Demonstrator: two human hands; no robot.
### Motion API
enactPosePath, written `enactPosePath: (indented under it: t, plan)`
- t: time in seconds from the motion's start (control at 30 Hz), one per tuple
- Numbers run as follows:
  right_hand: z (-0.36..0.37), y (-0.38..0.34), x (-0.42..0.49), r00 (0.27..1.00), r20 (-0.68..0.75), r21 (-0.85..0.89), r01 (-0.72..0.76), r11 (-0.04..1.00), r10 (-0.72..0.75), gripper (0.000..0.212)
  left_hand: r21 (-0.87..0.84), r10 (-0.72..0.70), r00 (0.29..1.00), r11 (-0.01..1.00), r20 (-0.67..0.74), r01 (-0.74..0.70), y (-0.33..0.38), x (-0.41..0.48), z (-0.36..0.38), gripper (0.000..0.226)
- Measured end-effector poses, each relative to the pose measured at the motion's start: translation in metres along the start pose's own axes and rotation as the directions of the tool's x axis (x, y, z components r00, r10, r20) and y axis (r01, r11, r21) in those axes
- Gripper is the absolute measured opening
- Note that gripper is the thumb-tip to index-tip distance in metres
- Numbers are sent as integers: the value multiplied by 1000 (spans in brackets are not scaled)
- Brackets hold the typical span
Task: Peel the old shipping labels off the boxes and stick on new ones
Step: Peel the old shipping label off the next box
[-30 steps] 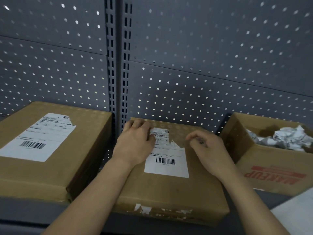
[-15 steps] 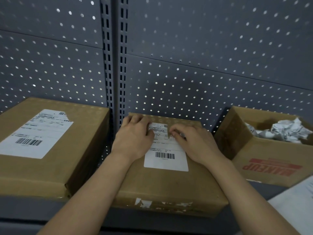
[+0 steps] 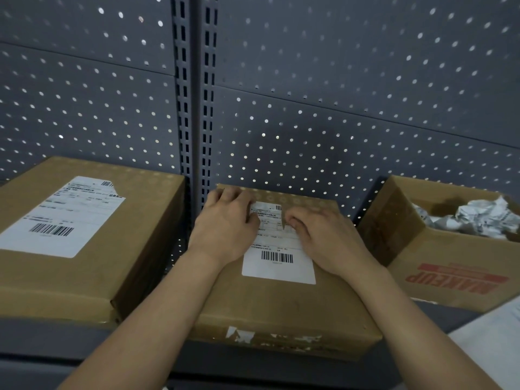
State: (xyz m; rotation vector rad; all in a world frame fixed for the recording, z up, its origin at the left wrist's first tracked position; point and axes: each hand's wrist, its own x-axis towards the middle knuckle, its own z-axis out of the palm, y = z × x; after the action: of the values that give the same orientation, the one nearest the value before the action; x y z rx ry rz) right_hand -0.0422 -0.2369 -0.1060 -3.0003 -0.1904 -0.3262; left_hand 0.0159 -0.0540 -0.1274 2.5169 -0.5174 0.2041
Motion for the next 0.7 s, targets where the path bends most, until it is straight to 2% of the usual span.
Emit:
enactPosePath:
  t: [0.17,0.37,0.53,0.7]
  plan:
    - [-2,-1,-3,997,-35,66,-68,995,70,17,4,-5,1000,1000,2,5,1,0,-1,38]
    - [1,-5,0,999,-50,-40,15,999,-17,17,0,-10,1000,1000,7,10,1,-1,-1,39]
    - [2,-7,0,1000,20,-108,24,994,-22,20,10,-3,1000,1000,9,2,1,-1,-1,40]
    - [8,-3,5,1000,11,-48,13,999,-12,16,9,-1,1000,1000,5,1,0,-1,-1,39]
